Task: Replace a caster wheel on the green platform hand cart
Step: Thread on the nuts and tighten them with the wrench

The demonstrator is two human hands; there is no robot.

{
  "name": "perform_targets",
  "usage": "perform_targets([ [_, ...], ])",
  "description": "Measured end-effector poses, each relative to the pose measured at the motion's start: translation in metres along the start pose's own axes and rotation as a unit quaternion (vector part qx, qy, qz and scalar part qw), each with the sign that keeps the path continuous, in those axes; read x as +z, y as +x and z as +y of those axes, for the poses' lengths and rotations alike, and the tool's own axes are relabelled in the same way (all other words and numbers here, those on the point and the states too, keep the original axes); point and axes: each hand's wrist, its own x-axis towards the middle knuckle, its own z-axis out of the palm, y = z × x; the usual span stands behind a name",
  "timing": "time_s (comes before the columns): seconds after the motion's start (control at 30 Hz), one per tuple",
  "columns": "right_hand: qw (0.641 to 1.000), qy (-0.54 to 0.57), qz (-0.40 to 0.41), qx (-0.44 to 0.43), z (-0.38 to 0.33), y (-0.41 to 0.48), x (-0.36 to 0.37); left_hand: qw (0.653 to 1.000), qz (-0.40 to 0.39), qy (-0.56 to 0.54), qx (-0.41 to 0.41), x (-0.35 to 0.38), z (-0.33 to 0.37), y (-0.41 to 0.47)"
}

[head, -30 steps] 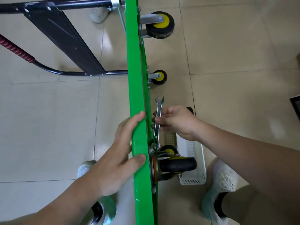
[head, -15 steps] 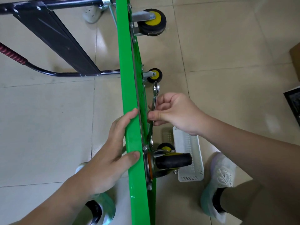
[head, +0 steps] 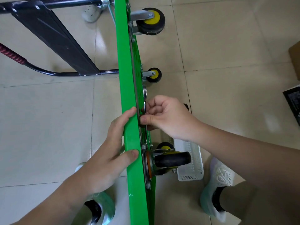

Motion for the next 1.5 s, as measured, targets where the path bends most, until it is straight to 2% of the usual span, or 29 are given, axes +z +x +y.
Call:
perform_targets([
  [0.4, 0.991, 0.066, 0.014, 0.114, 0.019, 0.026, -0.002, 1.0, -0.012, -0.013, 0.0, -0.002, 0.0, -0.001],
  [0.53, 0.981, 0.09, -0.007, 0.172, 0.033, 0.031, -0.002, 1.0, -0.014, -0.006, -0.001, -0.004, -0.001, -0.001],
  [0.93, 0.947, 0.181, 0.006, 0.265, 0.057, 0.037, 0.0, 1.0, 0.001, 0.002, -0.012, -0.001, 0.001, 0.0],
  [1.07, 0.961, 0.156, 0.024, 0.225, 0.045, 0.04, -0.01, 1.0, 0.003, 0.0, -0.012, 0.001, 0.001, 0.001],
  [1.2, 0.986, 0.129, 0.059, 0.087, 0.019, 0.034, -0.025, 1.0, 0.002, -0.009, -0.01, 0.001, 0.0, 0.0],
  [1.3, 0.994, 0.101, 0.044, 0.014, 0.001, 0.013, -0.021, 1.0, 0.002, -0.021, -0.008, 0.001, 0.001, 0.001],
  [1.5, 0.997, 0.059, 0.005, -0.047, -0.002, -0.023, -0.007, 1.0, 0.015, -0.011, 0.005, 0.003, 0.002, 0.0],
])
